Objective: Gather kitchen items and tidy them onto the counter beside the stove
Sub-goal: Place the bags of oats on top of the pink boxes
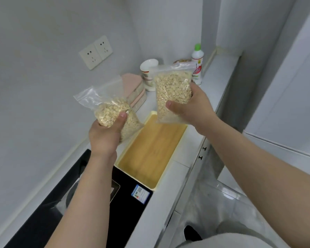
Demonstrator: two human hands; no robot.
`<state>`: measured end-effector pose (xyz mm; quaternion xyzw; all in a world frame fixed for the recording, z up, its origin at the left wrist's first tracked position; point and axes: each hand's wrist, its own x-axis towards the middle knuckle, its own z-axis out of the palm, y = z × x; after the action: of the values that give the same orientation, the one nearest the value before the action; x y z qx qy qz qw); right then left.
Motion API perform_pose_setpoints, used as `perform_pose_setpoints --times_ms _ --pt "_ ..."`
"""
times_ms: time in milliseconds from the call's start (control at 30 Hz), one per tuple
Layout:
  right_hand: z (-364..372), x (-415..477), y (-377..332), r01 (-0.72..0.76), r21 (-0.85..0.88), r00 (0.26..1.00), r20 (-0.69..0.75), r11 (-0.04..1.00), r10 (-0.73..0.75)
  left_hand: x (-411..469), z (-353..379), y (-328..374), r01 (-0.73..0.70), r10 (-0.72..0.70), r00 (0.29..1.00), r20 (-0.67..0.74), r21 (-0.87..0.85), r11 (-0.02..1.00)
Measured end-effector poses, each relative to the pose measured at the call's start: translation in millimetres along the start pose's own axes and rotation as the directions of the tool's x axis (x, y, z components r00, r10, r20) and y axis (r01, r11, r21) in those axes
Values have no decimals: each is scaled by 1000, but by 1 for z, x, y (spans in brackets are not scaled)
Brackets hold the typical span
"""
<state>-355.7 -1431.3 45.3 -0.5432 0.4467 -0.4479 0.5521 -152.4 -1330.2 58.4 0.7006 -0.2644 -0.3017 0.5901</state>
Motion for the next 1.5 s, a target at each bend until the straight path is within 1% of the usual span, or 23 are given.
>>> perform_pose_setpoints --times_ms 133,300,400,467,500,567,700,833,967,1067,1200,1267,1333,1400,1467,1500 --pt "16 65 7 -50 17 999 10 999 50 51 21 5 12 -12 1000 -22 20 1000" --pt "41 162 15 -43 -1 995 89 999 43 113 44 2 2 0 998 -64 35 999" --pt "64 235 25 -30 -38 984 176 999 36 157 58 -4 12 -10 993 -116 15 1000" --pt "83 286 31 -20 -96 968 246 995 43 193 65 -10 49 -51 984 -170 -15 999" --pt "88 301 33 5 -115 961 274 993 27 202 67 -11 59 -65 982 -175 -37 998" --pt "107 341 38 42 -149 934 356 988 14 234 69 -16 87 -96 974 -206 -51 995" --pt "144 405 45 80 -187 851 524 979 31 290 70 -26 114 -136 962 -238 -105 988" --pt "177 452 62 111 -222 785 617 969 52 338 67 -36 145 -191 949 -253 -189 971" --pt "196 481 73 74 -208 721 686 975 92 365 58 -47 181 -237 952 -196 -264 947" --pt "203 494 82 -13 -180 667 732 984 143 381 48 -51 178 -219 968 -120 -280 943" --pt "214 502 88 -72 -135 600 785 988 151 397 42 -50 160 -188 978 -90 -254 954" --pt "221 502 90 -81 -134 595 788 988 156 400 43 -51 170 -187 980 -62 -215 962" --pt "226 499 92 -56 -146 613 776 988 150 401 44 -51 177 -188 981 -48 -175 968" --pt "228 495 94 -24 -148 658 742 989 127 402 45 -50 175 -181 983 -26 -153 973" --pt "228 493 93 -23 -113 719 688 993 95 404 46 -49 178 -184 983 -23 -148 973" --pt "228 492 92 -20 -89 738 670 996 75 406 48 -48 179 -185 983 -22 -149 972"
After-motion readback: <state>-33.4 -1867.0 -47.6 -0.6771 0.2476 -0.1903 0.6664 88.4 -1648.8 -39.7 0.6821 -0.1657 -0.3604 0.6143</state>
